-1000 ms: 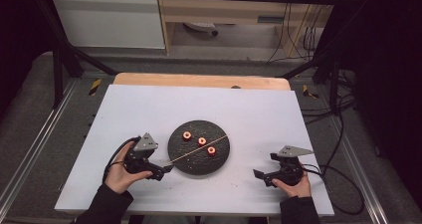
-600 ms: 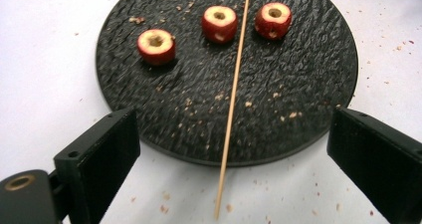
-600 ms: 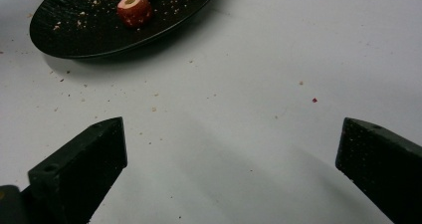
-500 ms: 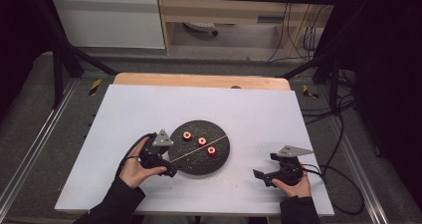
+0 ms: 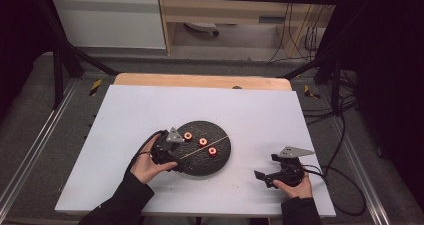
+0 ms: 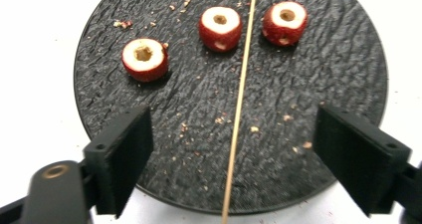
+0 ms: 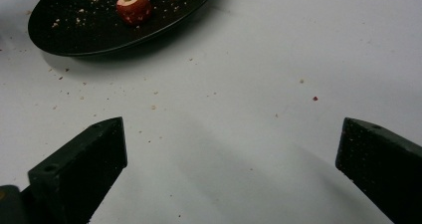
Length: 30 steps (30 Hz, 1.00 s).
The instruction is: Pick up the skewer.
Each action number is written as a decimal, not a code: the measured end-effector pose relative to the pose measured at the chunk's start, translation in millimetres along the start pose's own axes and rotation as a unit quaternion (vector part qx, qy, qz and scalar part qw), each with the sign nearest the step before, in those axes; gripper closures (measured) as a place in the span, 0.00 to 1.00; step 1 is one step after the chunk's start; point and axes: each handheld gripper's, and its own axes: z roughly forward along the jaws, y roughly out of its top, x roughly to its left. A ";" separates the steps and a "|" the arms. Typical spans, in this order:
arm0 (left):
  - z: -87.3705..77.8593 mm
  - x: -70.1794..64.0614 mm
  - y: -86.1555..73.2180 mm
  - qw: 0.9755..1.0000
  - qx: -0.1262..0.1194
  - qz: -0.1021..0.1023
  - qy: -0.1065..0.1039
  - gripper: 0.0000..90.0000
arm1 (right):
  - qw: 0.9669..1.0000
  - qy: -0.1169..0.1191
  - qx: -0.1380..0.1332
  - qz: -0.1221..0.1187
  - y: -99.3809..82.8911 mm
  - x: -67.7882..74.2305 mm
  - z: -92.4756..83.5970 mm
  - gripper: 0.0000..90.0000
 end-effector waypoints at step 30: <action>20.9 -3.1 9.6 0.998 0.048 0.029 -0.011 0.76 | 1.000 0.004 0.001 0.000 0.0 -0.2 0.2 0.01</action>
